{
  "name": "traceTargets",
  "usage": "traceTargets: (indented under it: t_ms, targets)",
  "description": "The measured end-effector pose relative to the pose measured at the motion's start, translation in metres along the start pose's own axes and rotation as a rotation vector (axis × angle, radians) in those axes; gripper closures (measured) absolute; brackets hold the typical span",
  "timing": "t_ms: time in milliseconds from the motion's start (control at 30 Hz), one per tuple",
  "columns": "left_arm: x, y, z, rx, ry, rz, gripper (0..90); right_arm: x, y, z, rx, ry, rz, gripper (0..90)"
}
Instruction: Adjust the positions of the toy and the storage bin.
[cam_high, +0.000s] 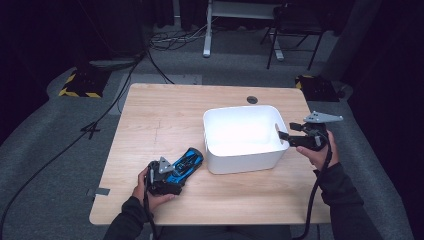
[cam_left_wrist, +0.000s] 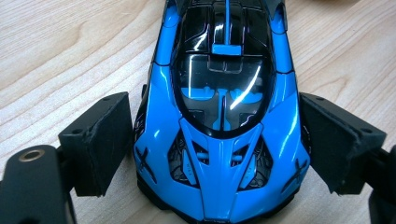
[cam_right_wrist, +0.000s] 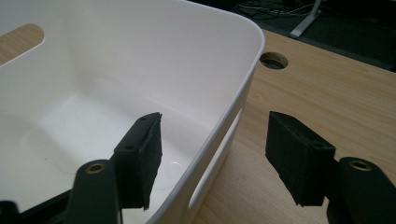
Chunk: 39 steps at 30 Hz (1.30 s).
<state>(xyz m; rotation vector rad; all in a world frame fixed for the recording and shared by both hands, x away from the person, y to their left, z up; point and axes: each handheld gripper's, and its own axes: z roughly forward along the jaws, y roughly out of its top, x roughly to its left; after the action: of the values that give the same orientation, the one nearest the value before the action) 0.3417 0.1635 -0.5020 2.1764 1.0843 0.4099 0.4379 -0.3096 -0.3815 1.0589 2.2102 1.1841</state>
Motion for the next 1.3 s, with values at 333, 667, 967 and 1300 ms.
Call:
traceTargets:
  t_ms: [333, 667, 967, 1300]
  targets:
    - [0.001, 0.000, 0.000, -0.009, -0.015, 0.015, 19.2, 0.000, -0.013, -0.039, -0.082, -0.034, -0.012, 28.1]
    - [0.001, 0.000, 0.000, -0.007, -0.024, 0.024, 21.4, -0.001, -0.045, -0.045, -0.082, -0.027, -0.061, 24.5]
    - [0.002, 0.000, 0.000, -0.014, -0.041, 0.038, 23.9, -0.003, -0.089, -0.027, 0.038, -0.003, -0.074, 24.1]
    - [0.004, 0.001, 0.000, -0.008, -0.060, 0.045, 24.3, -0.008, -0.134, -0.005, 0.143, 0.025, -0.031, 21.1]
